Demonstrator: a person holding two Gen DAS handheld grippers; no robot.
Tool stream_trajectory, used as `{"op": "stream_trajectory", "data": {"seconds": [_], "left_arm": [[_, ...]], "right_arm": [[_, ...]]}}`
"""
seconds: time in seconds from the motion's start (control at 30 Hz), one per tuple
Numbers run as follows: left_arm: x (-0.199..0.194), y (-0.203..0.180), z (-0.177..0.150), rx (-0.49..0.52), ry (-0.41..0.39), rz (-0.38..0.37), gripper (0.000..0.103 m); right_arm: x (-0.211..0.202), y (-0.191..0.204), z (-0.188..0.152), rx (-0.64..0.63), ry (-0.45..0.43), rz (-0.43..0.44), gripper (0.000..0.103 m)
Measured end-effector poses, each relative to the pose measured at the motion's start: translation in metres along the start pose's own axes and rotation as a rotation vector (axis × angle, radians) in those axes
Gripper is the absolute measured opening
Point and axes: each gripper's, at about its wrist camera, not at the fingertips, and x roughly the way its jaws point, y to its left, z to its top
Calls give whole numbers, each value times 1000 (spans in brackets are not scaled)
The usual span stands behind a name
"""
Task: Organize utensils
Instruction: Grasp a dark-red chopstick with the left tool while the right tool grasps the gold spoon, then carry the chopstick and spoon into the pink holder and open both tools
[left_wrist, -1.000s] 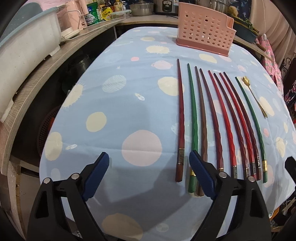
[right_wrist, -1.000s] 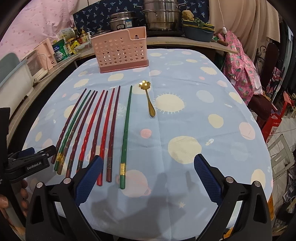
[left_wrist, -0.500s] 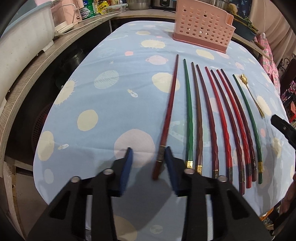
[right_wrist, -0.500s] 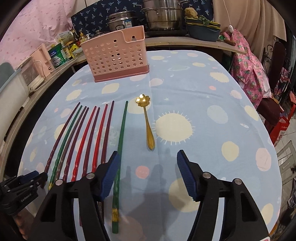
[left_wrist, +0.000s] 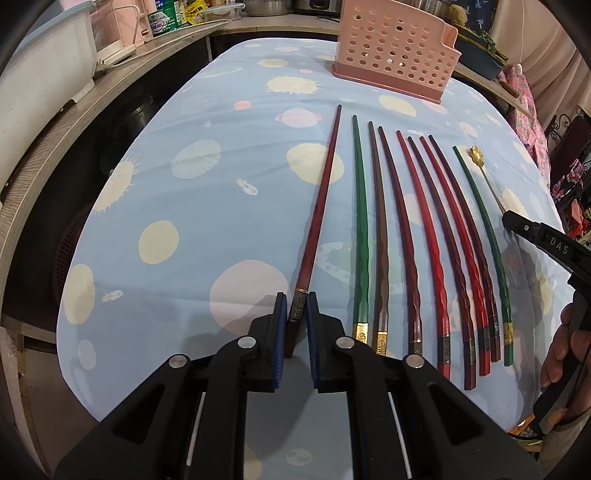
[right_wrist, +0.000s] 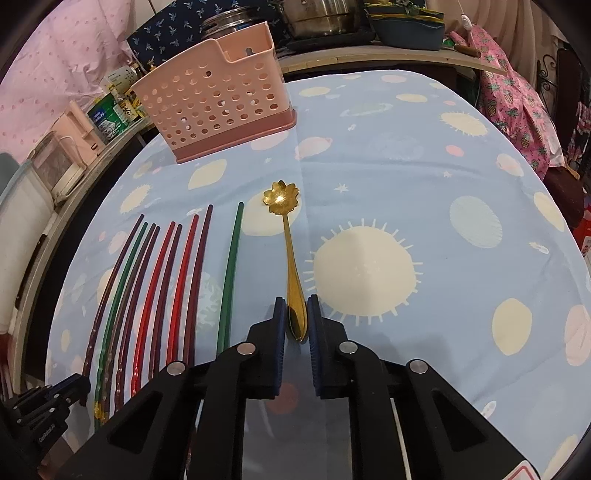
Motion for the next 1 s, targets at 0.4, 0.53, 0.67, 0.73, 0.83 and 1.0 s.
{"op": "stream_trajectory", "data": {"seconds": [0.4, 0.53, 0.67, 0.73, 0.83, 1.0], "left_arm": [[-21, 3, 3, -12, -48, -26, 9], [-38, 8, 9, -29, -85, -38, 9], [-53, 14, 19, -55, -120, -52, 9], [-63, 15, 26, -60, -144, -57, 9], [-77, 15, 39, -61, -186, -59, 9], [-101, 15, 65, -49, -271, -55, 7]], "right_arm": [[-38, 2, 3, -4, -53, -4, 10], [-57, 2, 6, -9, -82, -14, 9], [-74, -1, 13, -3, -114, -16, 7], [-80, -2, 18, 0, -129, -16, 3], [-88, -2, 26, -5, -150, -16, 2], [-96, 0, 39, -15, -173, -15, 2]]}}
